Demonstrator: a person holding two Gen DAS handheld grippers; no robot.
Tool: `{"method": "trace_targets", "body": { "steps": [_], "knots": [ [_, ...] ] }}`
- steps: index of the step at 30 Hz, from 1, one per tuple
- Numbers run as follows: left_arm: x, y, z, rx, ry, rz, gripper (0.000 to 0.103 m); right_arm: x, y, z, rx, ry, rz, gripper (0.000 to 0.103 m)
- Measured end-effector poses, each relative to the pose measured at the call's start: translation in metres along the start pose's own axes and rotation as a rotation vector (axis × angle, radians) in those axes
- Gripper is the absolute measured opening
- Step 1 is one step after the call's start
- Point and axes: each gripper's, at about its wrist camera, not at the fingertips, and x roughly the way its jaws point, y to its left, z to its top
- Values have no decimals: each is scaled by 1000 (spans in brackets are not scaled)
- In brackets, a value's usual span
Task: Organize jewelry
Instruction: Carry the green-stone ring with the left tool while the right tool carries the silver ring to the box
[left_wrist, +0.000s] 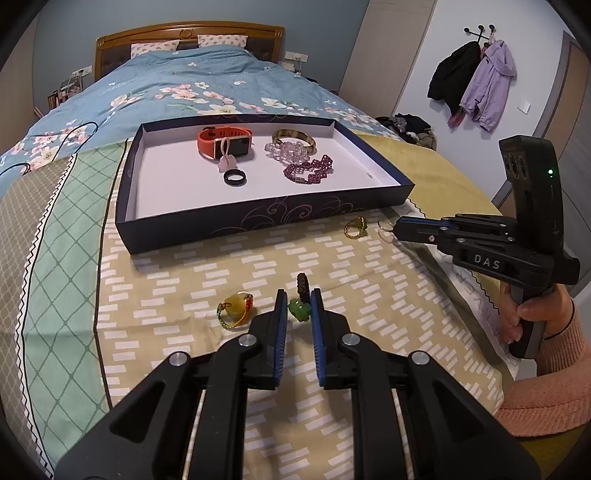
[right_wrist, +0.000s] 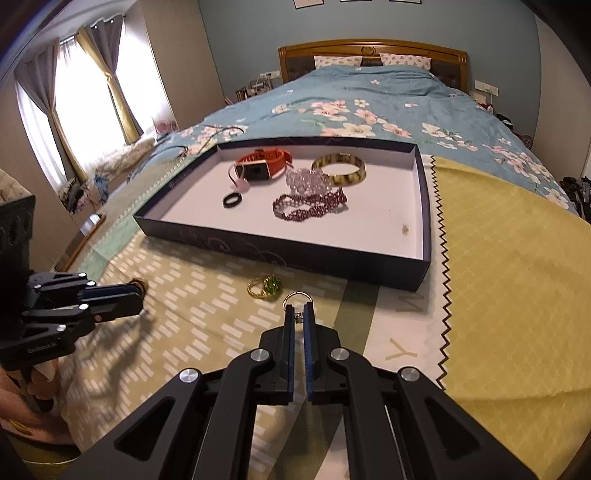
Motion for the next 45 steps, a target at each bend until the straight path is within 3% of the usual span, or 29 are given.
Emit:
{"method": "trace_targets", "body": {
  "steps": [22,45],
  "knots": [
    [-19,-4,32,24,-94,9,13,-30,5,20,10,-135,52,3],
    [-8,8,72,29,-137,63,13,-16,5,51,-18,-156,52,3]
  ]
}}
